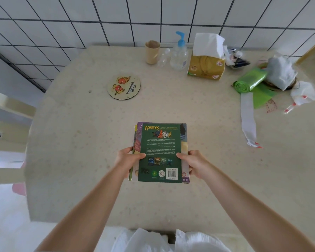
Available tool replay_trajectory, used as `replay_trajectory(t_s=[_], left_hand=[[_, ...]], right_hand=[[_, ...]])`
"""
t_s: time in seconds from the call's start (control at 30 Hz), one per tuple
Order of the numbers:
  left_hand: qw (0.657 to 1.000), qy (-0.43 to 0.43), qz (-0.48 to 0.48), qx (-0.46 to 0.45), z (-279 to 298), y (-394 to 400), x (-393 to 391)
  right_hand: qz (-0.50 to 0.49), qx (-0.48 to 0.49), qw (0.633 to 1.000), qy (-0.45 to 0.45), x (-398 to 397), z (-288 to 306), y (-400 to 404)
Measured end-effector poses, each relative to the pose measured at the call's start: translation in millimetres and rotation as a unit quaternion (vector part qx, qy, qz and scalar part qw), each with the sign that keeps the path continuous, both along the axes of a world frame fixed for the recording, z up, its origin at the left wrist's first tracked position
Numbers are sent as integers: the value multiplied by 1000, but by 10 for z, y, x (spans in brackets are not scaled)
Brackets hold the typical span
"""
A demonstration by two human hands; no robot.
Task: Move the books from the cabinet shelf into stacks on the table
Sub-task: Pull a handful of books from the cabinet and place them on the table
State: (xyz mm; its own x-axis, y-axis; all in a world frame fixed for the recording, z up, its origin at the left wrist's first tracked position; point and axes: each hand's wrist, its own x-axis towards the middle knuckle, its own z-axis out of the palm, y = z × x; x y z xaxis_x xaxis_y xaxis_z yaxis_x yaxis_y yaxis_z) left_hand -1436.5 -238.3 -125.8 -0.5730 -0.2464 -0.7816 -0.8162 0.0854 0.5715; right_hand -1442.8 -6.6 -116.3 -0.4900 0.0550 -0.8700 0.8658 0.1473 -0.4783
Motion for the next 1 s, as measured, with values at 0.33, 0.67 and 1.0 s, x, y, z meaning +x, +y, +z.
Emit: replay_trajectory(t_s=[0.33, 0.67, 1.0], left_hand=[[990, 16, -61, -123, 104, 29, 10], [970, 159, -87, -160, 463, 9, 162], [929, 296, -193, -107, 631, 542, 463]], right_hand=[[37, 29, 998, 38, 30, 141, -64], [132, 138, 964, 182, 349, 274, 49], [122, 206, 917, 320, 975, 484, 329]])
